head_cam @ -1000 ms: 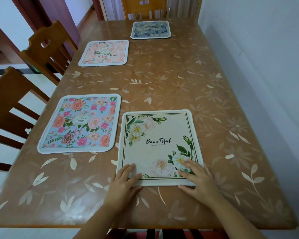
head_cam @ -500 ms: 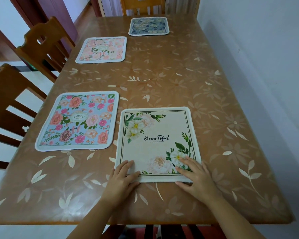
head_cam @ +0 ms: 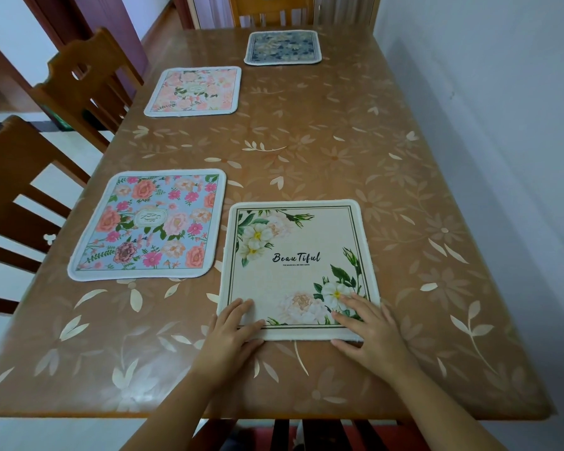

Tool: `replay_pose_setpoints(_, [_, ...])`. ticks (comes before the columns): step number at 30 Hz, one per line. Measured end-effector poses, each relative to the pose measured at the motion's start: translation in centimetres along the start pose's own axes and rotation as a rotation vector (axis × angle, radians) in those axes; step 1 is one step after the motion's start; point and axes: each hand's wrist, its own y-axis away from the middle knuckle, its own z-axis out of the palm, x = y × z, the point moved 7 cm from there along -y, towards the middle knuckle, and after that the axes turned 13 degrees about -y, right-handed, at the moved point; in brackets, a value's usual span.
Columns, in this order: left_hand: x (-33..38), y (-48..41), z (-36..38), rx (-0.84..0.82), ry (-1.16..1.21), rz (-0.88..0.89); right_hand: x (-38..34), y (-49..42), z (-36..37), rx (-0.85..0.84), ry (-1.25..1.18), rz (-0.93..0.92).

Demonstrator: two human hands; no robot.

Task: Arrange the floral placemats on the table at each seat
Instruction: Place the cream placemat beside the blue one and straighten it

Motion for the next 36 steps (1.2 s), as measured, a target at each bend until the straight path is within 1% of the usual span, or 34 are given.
replay_pose_setpoints(3, [-0.11,0.08,-0.09,-0.003,0.021,-0.009,0.14,-0.01,-0.11,-0.015,0.026,-0.026])
replay_pose_setpoints(10, [-0.06,0.05,-0.16,-0.017,0.02,-0.017,0.41,-0.07,0.22,-0.058,0.006,0.0])
replay_pose_setpoints(19, [-0.17,-0.14,0.06,-0.074,-0.017,-0.012,0.74,0.16,0.15,-0.043,0.001,0.001])
replay_pose_setpoints(36, [0.42,-0.54,-0.68,-0.025,-0.054,0.06,0.52,0.3,-0.13,-0.018,-0.007,0.0])
